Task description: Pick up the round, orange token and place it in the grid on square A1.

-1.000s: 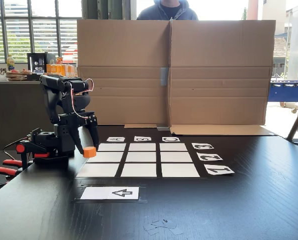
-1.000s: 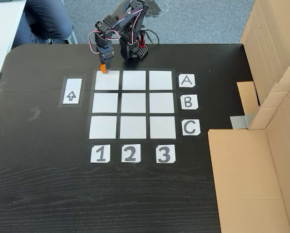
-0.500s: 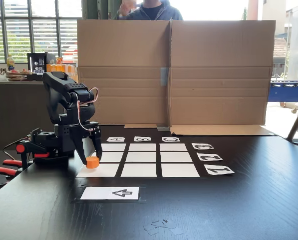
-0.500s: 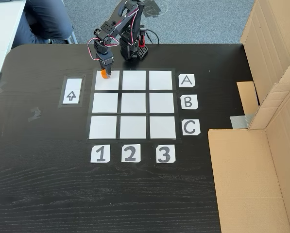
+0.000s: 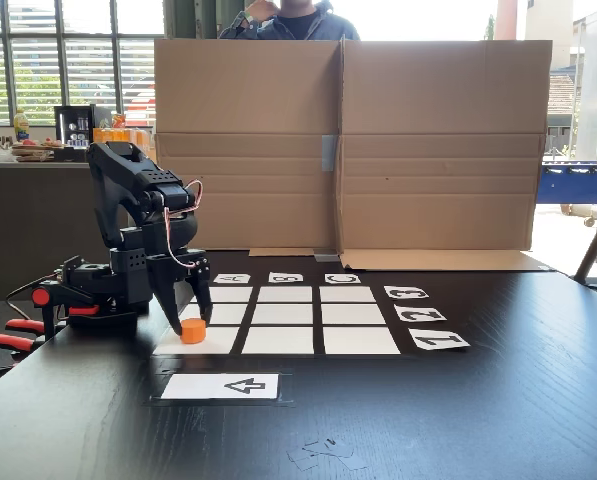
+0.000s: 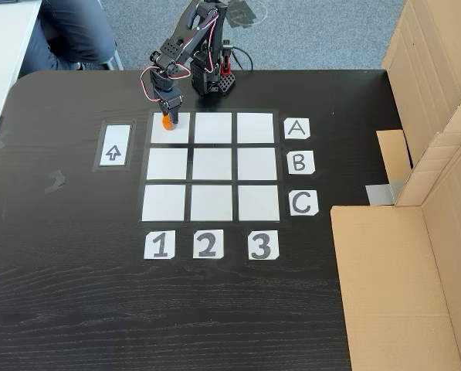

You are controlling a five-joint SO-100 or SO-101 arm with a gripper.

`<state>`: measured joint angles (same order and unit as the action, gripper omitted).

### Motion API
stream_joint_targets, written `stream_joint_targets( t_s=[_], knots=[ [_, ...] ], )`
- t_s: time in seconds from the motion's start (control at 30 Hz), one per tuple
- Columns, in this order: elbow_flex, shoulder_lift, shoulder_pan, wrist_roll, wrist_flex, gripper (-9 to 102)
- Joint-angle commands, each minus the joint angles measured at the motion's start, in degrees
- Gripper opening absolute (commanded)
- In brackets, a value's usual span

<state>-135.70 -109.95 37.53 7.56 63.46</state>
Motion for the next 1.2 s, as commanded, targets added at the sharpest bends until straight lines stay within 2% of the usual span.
stream_joint_targets(
  t_s=[0.0,0.17,0.43,0.8,1.17],
  knots=[
    [0.3,0.3,-0.5,0.4,-0.5,5],
    [0.3,0.5,-0.6,0.5,-0.5,7],
    [0.3,0.7,-0.4,0.4,-0.5,19],
    [0.4,0.4,0.2,0.3,-1.1,23],
    [2.8,-0.6,5.3,0.4,-8.6,35]
  ],
)
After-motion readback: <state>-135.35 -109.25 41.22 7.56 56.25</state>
